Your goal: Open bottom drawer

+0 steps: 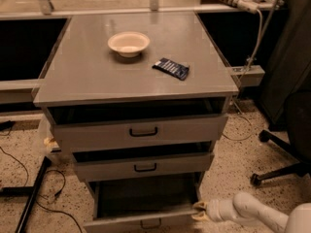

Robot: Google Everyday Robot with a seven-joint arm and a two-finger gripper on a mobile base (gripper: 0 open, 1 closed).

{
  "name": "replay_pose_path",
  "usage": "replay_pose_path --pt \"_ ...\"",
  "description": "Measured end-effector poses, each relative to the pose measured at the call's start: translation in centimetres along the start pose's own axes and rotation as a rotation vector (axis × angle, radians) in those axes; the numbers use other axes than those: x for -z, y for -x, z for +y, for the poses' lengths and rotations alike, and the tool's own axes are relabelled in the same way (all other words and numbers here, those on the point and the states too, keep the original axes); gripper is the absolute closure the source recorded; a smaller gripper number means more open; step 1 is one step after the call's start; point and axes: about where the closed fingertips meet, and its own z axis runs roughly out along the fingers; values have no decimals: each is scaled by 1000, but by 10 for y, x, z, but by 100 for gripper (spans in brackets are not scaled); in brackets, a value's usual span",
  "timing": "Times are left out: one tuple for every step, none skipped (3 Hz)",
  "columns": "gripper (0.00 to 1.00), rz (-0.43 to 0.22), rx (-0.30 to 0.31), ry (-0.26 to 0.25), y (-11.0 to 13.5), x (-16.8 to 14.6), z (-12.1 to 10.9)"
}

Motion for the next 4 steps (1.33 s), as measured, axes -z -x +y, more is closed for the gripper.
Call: replay_pose_path --pt "81 0 0 0 0 0 0" --pt "58 0 0 0 0 0 0" --pt "34 0 0 0 0 0 0" --pt "11 -18 -4 8 -1 0 6"
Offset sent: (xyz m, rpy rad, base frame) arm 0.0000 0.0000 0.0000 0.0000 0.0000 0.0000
